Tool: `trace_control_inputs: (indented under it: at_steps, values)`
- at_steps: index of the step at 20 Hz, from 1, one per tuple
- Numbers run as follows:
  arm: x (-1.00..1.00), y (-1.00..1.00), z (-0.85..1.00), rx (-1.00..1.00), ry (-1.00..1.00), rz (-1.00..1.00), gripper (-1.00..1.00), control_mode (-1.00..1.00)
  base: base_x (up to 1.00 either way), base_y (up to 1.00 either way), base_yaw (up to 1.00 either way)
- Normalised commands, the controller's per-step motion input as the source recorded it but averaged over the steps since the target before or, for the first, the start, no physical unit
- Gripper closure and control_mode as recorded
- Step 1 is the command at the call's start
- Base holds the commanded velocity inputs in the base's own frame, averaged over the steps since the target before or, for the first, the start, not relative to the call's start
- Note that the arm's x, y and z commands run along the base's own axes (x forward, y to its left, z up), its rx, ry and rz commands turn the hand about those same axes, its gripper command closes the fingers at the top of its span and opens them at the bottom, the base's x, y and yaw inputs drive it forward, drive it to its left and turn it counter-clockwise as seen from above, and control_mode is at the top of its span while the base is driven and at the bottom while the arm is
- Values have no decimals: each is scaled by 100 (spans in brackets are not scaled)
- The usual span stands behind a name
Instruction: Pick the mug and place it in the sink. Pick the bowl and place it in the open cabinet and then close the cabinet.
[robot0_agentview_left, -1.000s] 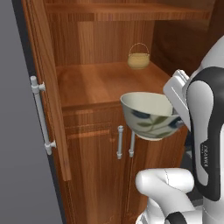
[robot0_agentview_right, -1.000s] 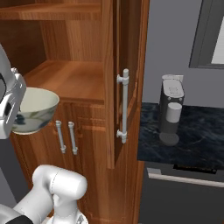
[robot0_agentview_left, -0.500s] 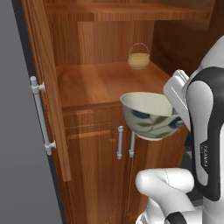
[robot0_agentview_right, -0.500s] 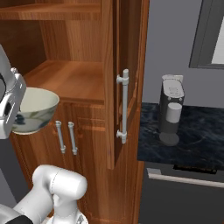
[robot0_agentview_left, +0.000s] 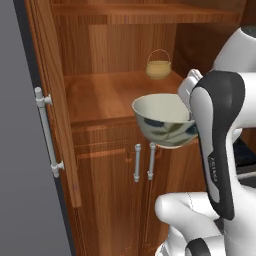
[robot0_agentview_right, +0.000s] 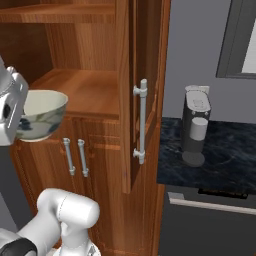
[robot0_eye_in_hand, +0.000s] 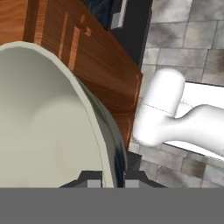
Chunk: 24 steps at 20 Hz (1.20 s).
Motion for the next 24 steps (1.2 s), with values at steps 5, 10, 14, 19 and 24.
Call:
trace_control_inputs:
  at_steps: [5, 10, 14, 19, 24]
  values:
    - [47, 2, 12, -11, -7, 0, 100, -100, 0, 0, 0]
    - [41, 0, 1, -1, -3, 0, 100, -100, 0, 0, 0]
    - [35, 0, 0, 0, -2, 0, 100, -100, 0, 0, 0]
    - [27, 0, 0, 0, -12, 0, 100, -100, 0, 0, 0]
    - [33, 2, 0, 0, -18, 0, 100, -100, 0, 0, 0]
